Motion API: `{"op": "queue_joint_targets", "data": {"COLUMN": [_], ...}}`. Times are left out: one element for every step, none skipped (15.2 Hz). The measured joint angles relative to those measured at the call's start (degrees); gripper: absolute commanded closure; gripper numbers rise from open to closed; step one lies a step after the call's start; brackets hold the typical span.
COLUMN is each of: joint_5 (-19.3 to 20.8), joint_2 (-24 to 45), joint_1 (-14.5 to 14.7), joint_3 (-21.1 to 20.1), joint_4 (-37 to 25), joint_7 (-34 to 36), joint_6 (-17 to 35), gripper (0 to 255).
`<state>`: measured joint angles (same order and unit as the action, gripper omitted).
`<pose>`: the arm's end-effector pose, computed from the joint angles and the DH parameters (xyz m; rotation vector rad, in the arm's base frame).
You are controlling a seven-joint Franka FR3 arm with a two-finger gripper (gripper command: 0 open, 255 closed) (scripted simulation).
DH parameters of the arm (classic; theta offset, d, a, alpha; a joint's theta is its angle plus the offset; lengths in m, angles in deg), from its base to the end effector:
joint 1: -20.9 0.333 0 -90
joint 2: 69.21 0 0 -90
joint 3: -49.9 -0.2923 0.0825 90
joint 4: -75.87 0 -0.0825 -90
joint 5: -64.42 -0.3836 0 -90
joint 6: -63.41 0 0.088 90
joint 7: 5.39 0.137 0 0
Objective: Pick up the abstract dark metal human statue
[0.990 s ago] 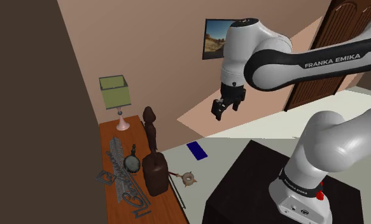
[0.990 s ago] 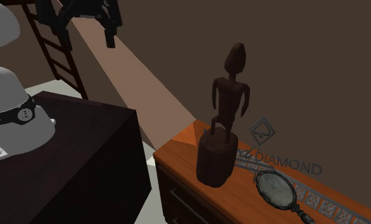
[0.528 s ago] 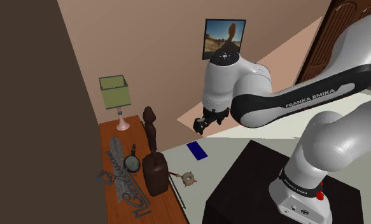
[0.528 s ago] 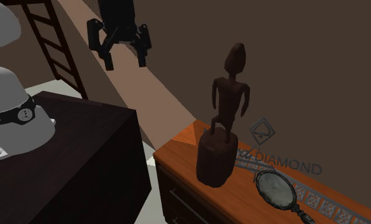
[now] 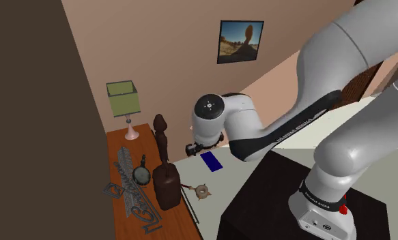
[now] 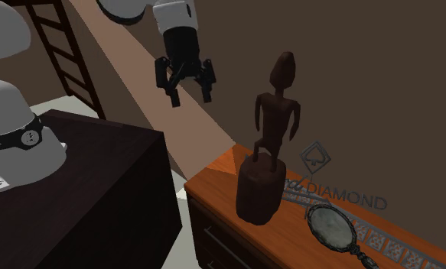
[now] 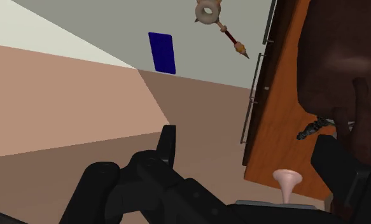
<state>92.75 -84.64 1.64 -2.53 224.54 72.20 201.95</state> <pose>0.3824 0.2093 0.2670 2.6805 -0.5602 0.5709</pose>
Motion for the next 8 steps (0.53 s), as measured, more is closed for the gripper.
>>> {"op": "queue_joint_targets", "data": {"joint_5": [5.5,11.6,18.5,26.4,32.2,37.2,40.4,43.1], "joint_2": [3.9,8.5,14.3,21.7,26.7,31.7,34.9,37.9], "joint_1": [-3.5,-6.5,-8.4,-8.5,-6.5,-3.2,-0.5,2.3], "joint_3": [-4.3,-8.2,-10.9,-12.1,-10.8,-8.4,-6.4,-4.5], "joint_4": [-2.2,-4.2,-6.7,-9.8,-12.2,-14.6,-16.7,-19.0], "joint_7": [5.9,12.1,18.3,24.7,29.2,33.2,35.8,37.9], "joint_6": [-1.1,-3.1,-6.5,-11.2,-14.8,-18.3,-20.8,-23.3], "gripper": [0,0,0,0,0,0,0,0]}}
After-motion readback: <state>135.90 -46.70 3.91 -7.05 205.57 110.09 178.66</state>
